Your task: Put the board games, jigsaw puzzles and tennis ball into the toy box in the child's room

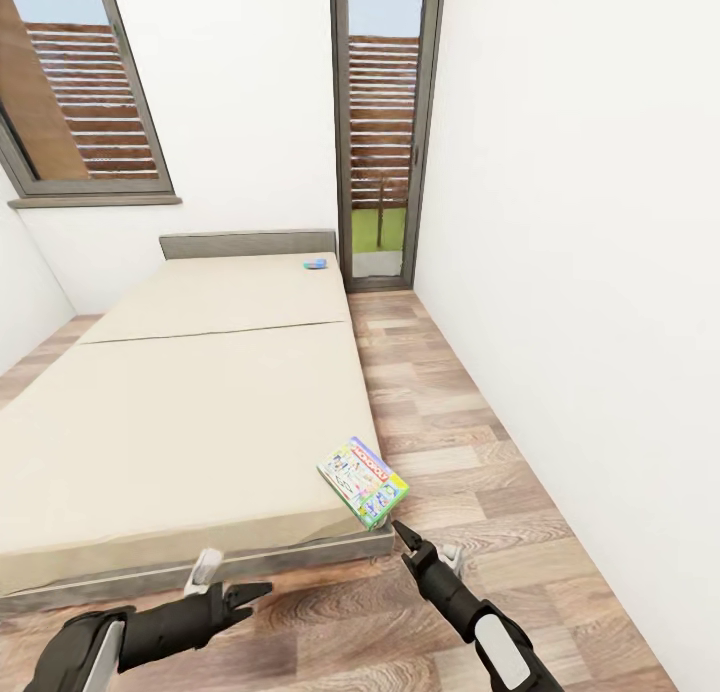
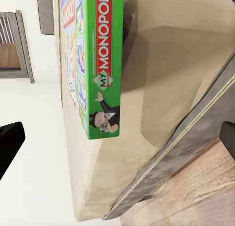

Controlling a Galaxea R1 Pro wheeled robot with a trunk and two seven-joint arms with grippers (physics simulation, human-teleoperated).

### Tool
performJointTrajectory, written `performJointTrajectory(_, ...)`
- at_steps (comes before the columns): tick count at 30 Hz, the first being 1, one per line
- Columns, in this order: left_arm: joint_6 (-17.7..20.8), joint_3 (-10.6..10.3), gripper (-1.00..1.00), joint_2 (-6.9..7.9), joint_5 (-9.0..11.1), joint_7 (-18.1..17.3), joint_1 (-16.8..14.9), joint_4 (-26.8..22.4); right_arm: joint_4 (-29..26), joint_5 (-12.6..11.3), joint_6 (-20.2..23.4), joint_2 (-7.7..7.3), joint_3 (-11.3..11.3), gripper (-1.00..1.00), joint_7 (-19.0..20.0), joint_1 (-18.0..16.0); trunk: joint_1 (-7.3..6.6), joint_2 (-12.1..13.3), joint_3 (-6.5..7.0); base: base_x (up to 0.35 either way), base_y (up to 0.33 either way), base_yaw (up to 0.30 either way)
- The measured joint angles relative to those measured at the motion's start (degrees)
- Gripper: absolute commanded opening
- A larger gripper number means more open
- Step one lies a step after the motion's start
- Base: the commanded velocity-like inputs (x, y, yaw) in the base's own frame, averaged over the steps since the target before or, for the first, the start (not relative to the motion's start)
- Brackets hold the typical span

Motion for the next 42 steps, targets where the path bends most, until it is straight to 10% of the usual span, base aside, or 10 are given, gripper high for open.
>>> performJointTrajectory(13,-0.17,-8.03,1.0,3.49,-0.55,-7.42,2.25,2.63,-0.06,0.07,-0.04,0.01,0.0,1.0,0.05,0.0,0.0,0.0,0.0,0.002,0.0,0.0)
performJointTrajectory(42,-0.41,-8.61,1.0,3.24,-0.58,-8.14,2.85,2.73,-0.09,0.22,-0.13,0.08,0.0,1.0,-0.09,0.0,-0.01,0.0,0.0,0.076,0.024,0.0)
